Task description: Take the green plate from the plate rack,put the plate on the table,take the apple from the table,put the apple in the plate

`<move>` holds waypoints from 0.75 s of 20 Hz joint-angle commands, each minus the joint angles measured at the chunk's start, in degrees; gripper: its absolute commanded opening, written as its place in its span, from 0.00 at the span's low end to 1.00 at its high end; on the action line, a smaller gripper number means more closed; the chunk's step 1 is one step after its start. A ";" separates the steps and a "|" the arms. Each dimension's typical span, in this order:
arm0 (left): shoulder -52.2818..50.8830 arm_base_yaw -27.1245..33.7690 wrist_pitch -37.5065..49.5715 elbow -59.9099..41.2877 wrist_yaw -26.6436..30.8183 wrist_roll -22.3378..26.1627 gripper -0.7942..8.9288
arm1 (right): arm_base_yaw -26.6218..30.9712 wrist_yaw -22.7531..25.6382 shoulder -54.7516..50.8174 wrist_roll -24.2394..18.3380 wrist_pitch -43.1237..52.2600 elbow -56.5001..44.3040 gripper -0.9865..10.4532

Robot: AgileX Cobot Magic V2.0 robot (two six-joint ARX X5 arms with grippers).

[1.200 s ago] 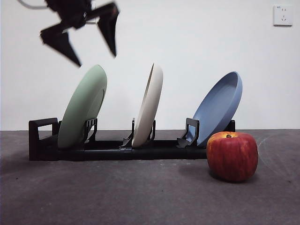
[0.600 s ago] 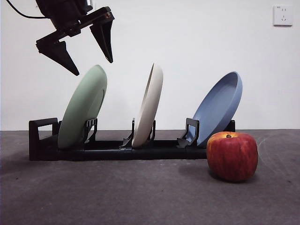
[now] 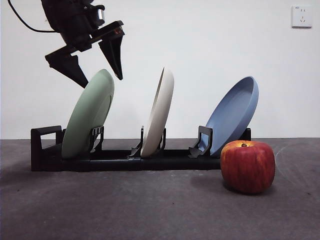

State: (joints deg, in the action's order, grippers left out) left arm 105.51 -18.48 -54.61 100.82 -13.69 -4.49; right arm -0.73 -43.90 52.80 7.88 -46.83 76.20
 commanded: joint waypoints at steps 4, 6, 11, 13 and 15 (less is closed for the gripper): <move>0.90 -0.90 2.82 -0.17 -0.66 0.24 0.20 | -0.13 0.02 -0.02 -0.46 0.15 0.15 0.61; 0.90 -1.01 2.99 -0.17 -0.63 0.26 0.10 | -0.13 0.02 -0.02 -0.44 0.15 0.15 0.61; 0.87 -1.01 2.82 -0.17 -0.11 0.22 0.07 | -0.13 0.04 -0.02 -0.44 0.17 0.15 0.61; 0.61 -1.01 2.64 -0.11 -2.05 0.22 0.07 | -0.13 0.04 -0.02 -0.44 0.17 0.15 0.61; 0.15 -1.03 2.62 -0.11 -5.22 0.15 0.07 | -0.13 0.04 -0.02 -0.42 0.17 0.15 0.61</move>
State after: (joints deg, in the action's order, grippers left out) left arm 105.75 -19.18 -52.31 100.84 -16.71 -6.48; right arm -0.73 -43.90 52.80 7.90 -46.85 76.20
